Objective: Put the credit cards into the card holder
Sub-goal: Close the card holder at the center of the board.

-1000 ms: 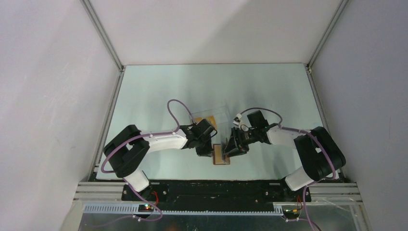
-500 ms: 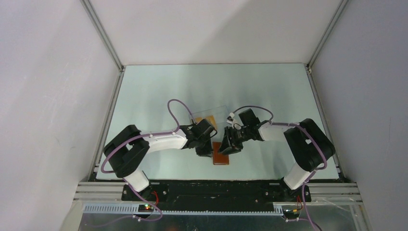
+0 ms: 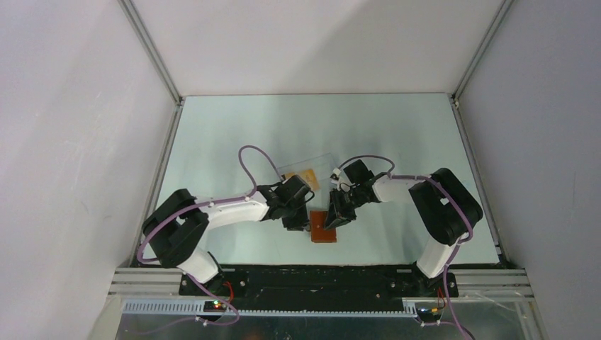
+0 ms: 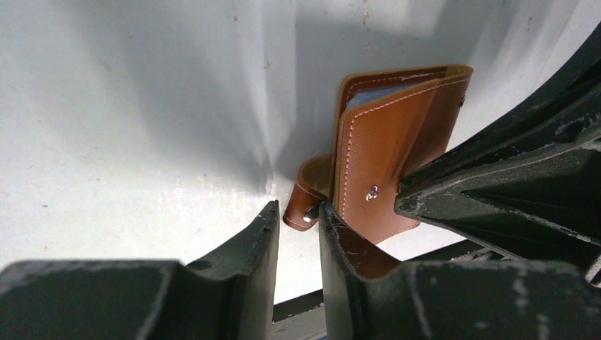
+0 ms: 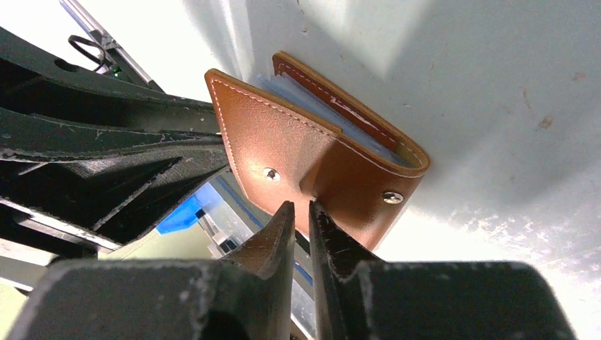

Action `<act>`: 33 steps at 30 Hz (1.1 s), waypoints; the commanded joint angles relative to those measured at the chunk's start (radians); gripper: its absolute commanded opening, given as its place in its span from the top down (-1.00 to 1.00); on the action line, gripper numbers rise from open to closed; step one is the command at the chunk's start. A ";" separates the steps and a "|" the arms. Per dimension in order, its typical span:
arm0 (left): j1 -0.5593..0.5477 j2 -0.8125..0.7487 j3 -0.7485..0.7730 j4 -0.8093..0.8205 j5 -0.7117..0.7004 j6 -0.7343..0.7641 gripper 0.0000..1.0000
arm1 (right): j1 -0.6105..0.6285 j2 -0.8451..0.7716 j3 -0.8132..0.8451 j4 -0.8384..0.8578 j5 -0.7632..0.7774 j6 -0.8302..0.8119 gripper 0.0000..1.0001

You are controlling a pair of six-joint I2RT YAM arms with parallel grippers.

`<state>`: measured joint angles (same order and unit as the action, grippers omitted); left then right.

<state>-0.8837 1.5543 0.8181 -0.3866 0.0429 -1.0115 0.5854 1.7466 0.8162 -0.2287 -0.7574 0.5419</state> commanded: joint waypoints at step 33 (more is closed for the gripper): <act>0.037 0.045 0.022 -0.040 -0.039 0.057 0.20 | 0.027 0.055 0.050 -0.117 0.121 -0.057 0.95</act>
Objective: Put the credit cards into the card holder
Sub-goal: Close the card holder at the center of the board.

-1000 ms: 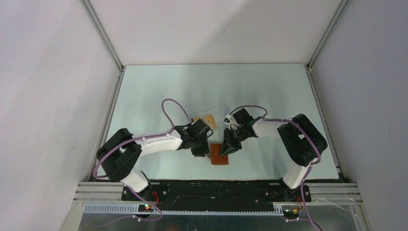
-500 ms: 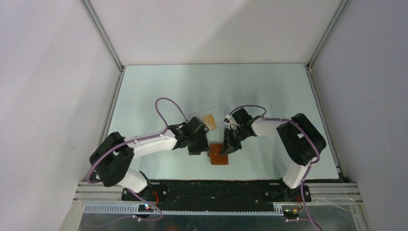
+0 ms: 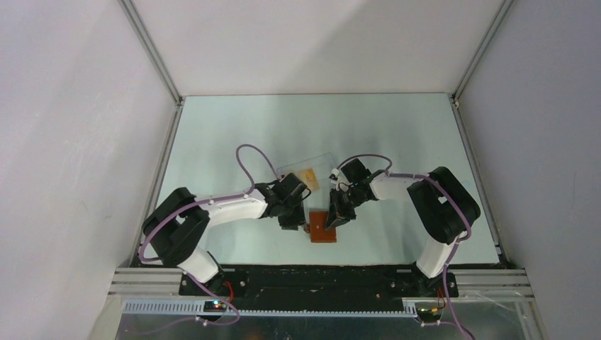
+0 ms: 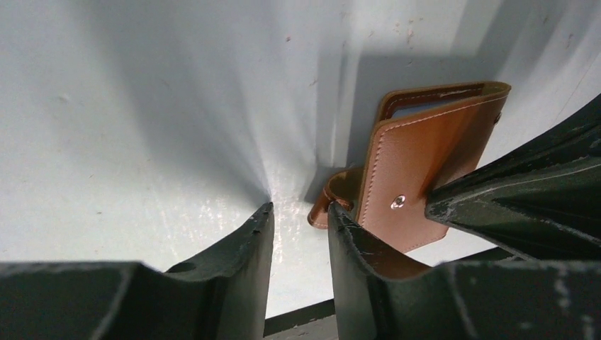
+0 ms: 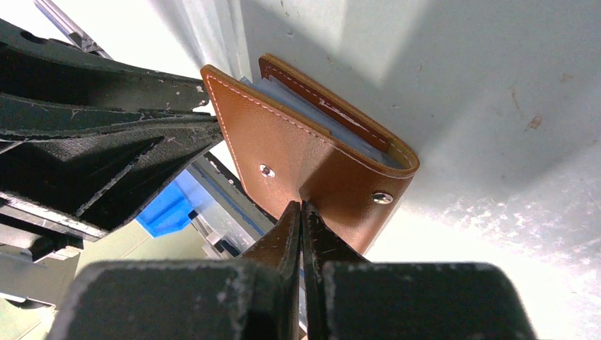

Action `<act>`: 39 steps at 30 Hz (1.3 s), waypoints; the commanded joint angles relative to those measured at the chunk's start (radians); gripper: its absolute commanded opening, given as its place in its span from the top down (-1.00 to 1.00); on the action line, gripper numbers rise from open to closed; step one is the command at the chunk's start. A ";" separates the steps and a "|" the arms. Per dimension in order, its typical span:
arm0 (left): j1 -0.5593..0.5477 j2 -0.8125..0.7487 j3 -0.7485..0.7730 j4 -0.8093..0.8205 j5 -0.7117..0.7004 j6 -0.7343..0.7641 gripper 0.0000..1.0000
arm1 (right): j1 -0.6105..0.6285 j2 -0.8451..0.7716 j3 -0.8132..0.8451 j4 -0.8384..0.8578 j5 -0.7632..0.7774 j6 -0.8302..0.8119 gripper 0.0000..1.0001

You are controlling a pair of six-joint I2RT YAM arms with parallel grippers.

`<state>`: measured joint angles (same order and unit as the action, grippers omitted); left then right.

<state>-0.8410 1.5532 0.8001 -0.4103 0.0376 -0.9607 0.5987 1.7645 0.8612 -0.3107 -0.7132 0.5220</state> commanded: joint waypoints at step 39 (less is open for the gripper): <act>-0.071 0.119 0.143 0.049 0.052 0.046 -0.17 | -0.142 -0.219 0.004 -0.252 0.042 -0.135 0.72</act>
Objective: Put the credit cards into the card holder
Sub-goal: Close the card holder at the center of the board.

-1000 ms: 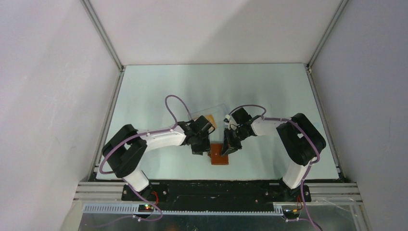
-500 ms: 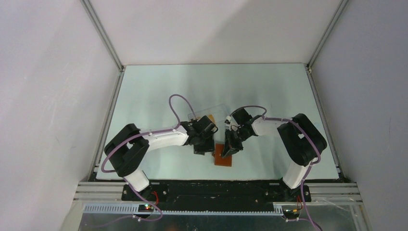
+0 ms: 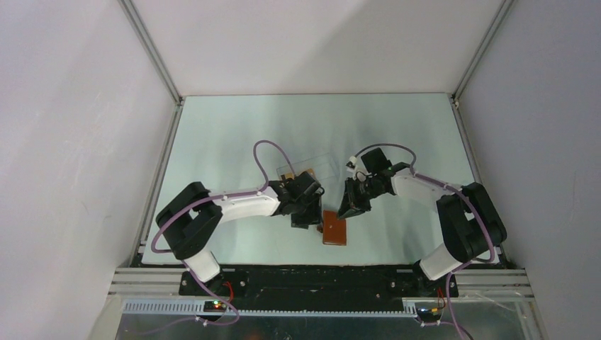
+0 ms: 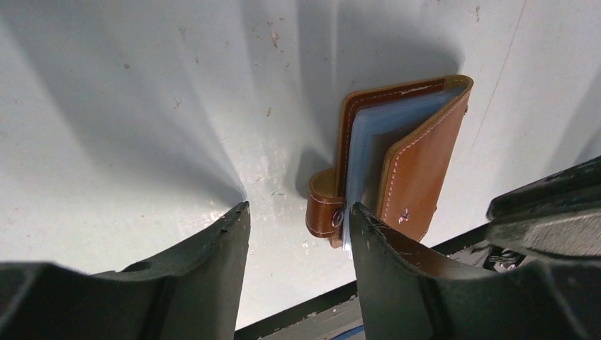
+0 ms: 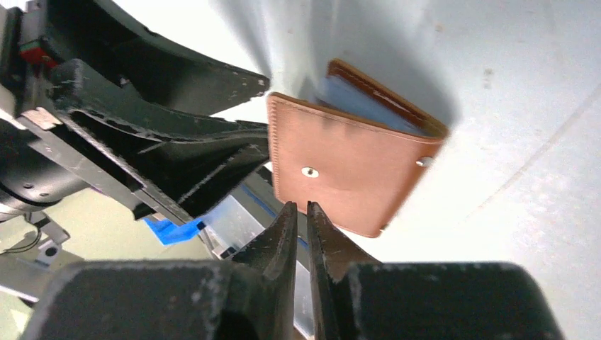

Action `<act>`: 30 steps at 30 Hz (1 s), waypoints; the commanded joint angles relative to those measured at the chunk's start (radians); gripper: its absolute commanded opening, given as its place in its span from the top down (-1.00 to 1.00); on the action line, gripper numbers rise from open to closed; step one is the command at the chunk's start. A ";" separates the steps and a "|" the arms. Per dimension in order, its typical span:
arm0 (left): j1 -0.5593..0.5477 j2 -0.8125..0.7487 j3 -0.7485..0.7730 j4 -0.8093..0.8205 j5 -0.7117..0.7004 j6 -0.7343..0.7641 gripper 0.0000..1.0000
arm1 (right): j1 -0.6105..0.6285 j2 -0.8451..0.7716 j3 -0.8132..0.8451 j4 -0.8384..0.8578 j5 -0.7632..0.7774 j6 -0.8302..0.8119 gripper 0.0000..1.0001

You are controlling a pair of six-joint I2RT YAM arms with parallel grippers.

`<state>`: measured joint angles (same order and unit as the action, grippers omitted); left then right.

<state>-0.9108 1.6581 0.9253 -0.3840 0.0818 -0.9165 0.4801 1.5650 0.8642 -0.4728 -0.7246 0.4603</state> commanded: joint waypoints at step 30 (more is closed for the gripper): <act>-0.004 0.089 0.052 -0.075 0.019 0.033 0.55 | 0.068 0.203 0.001 0.013 0.096 -0.042 0.95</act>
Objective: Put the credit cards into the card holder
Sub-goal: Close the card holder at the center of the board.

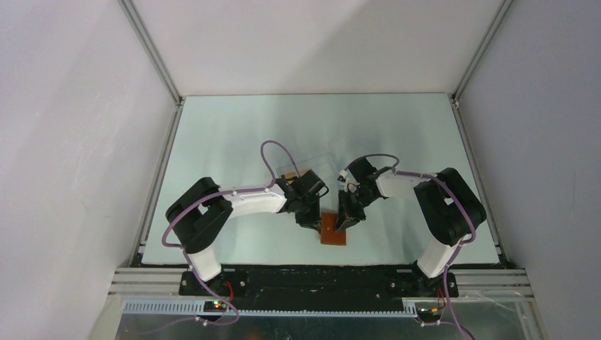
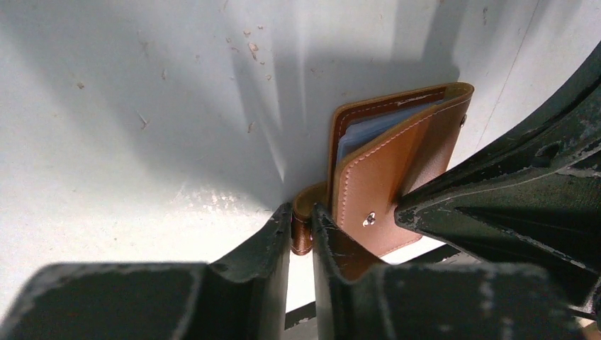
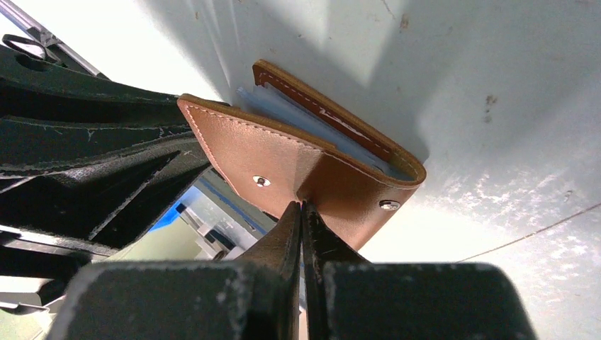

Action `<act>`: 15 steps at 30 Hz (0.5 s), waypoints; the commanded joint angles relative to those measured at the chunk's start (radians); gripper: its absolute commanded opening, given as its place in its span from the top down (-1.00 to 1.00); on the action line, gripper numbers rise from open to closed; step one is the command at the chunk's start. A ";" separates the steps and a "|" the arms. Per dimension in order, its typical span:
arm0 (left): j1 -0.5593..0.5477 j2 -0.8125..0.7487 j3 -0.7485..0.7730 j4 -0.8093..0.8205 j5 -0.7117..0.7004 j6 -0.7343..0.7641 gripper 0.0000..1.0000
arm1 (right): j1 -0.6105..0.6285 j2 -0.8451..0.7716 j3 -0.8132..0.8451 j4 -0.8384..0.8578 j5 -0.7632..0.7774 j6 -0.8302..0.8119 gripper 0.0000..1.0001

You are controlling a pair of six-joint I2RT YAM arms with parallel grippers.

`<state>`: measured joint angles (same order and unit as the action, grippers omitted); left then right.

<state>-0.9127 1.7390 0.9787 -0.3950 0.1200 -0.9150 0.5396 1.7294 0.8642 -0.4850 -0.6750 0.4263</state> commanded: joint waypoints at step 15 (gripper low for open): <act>0.117 -0.062 -0.079 -0.045 0.104 0.104 1.00 | 0.051 0.119 0.001 -0.001 0.125 -0.020 0.95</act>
<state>-0.8387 1.7084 0.9268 -0.3939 0.2016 -0.9001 0.5690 1.7733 0.8879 -0.4702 -0.7063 0.4347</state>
